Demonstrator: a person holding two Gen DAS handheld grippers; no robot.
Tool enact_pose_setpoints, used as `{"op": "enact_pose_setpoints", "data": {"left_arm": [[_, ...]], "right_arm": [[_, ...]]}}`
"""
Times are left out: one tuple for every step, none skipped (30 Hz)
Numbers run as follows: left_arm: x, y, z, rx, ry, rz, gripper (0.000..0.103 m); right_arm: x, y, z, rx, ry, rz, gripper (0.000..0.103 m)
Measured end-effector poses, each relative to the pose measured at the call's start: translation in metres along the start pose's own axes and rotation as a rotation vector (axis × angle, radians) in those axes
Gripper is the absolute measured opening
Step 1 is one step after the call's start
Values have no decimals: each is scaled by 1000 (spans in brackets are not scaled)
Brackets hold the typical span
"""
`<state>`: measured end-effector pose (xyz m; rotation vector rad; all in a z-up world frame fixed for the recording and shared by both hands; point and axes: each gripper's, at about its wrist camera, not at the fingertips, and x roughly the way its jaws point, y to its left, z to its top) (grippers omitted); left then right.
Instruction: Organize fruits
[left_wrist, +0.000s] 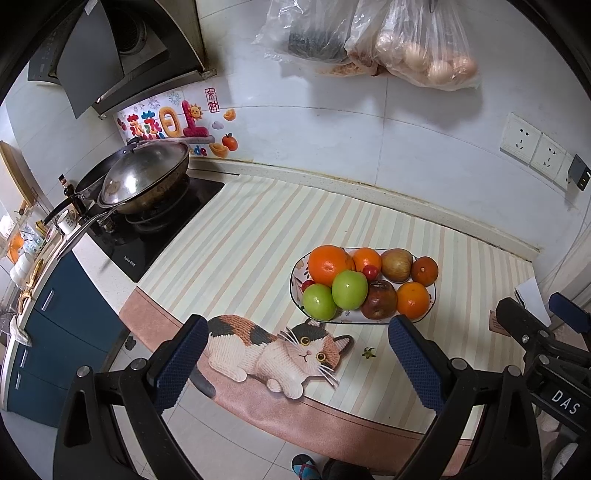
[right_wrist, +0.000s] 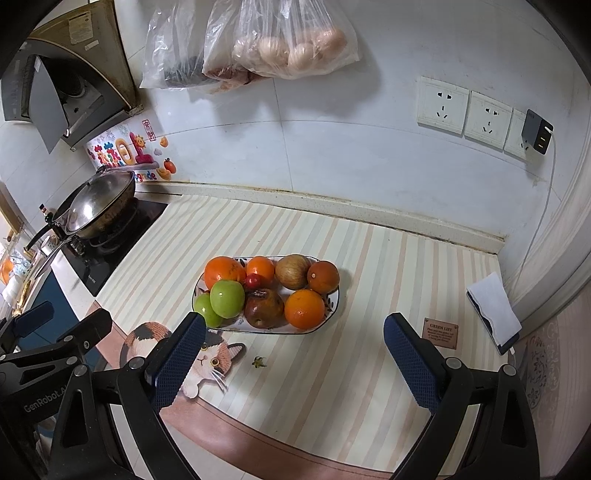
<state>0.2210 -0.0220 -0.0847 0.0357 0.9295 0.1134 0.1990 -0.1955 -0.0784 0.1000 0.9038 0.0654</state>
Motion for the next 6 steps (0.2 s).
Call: {"op": "enact_pose_setpoints", "data": {"left_arm": [[0,-1,0,-1,-2,-1,100],[-1,-2,0,-2,-7,-1,100],[-1,-4,0,0,-11,-1,100],[-2,-4,0,1,-13,-2,100],[-3,-5,-1,0,-14,-3,100],[-3,-8,0,-1,-15,-4,100]], "right_arm": [[0,0,0,-1,0,-1,99],[0,0,0,-2,-1,-1,99],[0,0,0,-2,-1,-1,99],[0,0,0,-3,-1,0,99],[0,0,0,-2,-1,1,99],[0,0,0,-3,0,1,99]]}}
